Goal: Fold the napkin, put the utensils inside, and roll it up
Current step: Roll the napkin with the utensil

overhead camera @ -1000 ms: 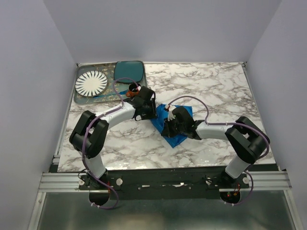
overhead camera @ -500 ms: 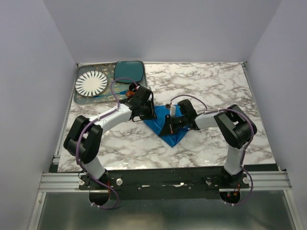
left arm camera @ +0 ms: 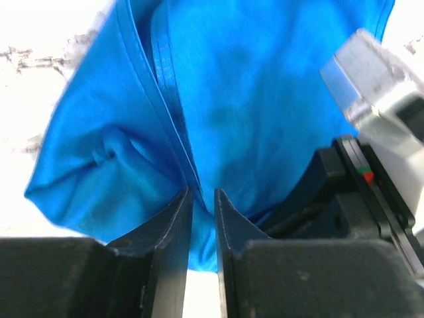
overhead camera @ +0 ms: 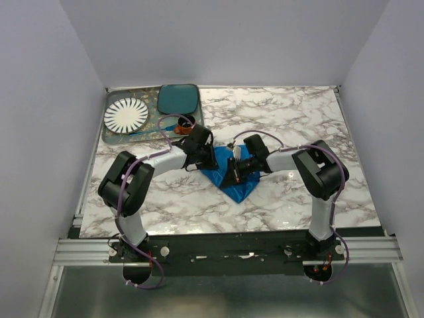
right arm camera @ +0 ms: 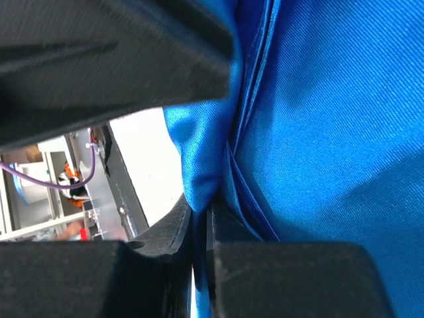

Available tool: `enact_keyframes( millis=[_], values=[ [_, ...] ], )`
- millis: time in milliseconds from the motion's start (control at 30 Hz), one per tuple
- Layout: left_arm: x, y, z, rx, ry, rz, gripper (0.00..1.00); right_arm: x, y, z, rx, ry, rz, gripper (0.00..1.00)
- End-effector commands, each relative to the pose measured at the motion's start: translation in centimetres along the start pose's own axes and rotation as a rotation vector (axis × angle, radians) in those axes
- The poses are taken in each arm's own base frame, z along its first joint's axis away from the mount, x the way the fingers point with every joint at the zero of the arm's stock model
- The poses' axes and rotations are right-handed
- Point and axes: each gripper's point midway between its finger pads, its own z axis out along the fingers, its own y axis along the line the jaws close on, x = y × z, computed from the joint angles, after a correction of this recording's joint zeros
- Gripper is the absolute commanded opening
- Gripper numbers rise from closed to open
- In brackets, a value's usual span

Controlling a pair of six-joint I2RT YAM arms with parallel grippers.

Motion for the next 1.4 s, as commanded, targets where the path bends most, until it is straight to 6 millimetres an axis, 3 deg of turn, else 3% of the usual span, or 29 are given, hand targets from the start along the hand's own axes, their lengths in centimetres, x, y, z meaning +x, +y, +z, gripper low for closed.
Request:
enact_keyframes(
  millis=[0, 167, 333, 533, 600, 867, 1100, 1367],
  values=[
    [0.6, 3.0, 1.9, -0.064, 0.005, -0.024, 0.27, 5.2, -4.6, -0.9, 0.221, 0.119, 0.163, 0.20],
    [0.8, 4.8, 2.7, -0.107, 0.012, -0.039, 0.25, 3.3, -3.4, -3.0, 0.312, 0.104, 0.097, 0.28],
    [1.9, 6.1, 3.2, -0.123, 0.034, -0.052, 0.21, -0.4, -1.3, -6.4, 0.440, 0.054, -0.032, 0.53],
    [2.3, 6.3, 3.4, -0.120, 0.035, -0.058, 0.20, -2.8, 1.3, -10.2, 0.655, -0.008, -0.247, 0.67],
    [2.1, 6.3, 3.4, -0.120, 0.029, -0.058, 0.20, -3.3, 2.3, -10.0, 0.717, -0.046, -0.345, 0.68],
    [2.4, 6.7, 3.7, -0.133, 0.044, -0.056, 0.19, -2.5, 2.0, -7.3, 1.061, -0.099, -0.655, 0.68],
    [2.7, 6.7, 4.0, -0.124, 0.058, -0.065, 0.18, -1.2, -0.4, -4.1, 1.132, -0.006, -0.730, 0.70],
    [2.8, 6.8, 4.0, -0.126, 0.067, -0.066, 0.18, -1.6, -1.9, -3.3, 1.210, 0.001, -0.762, 0.70]
  ],
)
